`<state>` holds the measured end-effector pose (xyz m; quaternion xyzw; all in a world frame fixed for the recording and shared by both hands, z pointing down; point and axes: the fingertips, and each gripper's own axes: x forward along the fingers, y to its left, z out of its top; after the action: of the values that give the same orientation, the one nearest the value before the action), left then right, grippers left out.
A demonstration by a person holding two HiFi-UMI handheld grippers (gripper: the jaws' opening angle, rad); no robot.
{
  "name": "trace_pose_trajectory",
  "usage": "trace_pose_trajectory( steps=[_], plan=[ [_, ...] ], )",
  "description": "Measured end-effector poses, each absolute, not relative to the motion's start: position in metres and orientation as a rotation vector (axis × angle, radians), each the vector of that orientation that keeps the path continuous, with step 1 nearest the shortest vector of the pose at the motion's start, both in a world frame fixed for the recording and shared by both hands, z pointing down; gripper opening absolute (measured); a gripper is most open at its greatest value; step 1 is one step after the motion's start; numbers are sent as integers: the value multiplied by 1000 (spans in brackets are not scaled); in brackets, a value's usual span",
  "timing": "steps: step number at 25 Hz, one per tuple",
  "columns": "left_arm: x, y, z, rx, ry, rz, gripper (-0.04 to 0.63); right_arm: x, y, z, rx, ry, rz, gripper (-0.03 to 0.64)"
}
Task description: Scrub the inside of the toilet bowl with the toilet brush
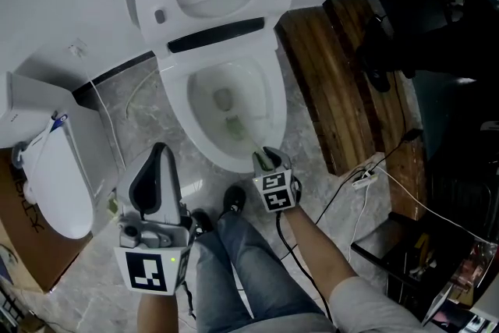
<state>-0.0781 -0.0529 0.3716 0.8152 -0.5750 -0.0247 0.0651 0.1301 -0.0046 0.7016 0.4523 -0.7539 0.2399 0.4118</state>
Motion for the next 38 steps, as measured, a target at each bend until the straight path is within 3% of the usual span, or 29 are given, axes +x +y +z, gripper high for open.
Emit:
trace_pose_trajectory(
  steps=[38],
  plan=[
    [-68,-74,377,2453,-1734,-59,3,161,-85,679,1189,-1872,321,107]
  ],
)
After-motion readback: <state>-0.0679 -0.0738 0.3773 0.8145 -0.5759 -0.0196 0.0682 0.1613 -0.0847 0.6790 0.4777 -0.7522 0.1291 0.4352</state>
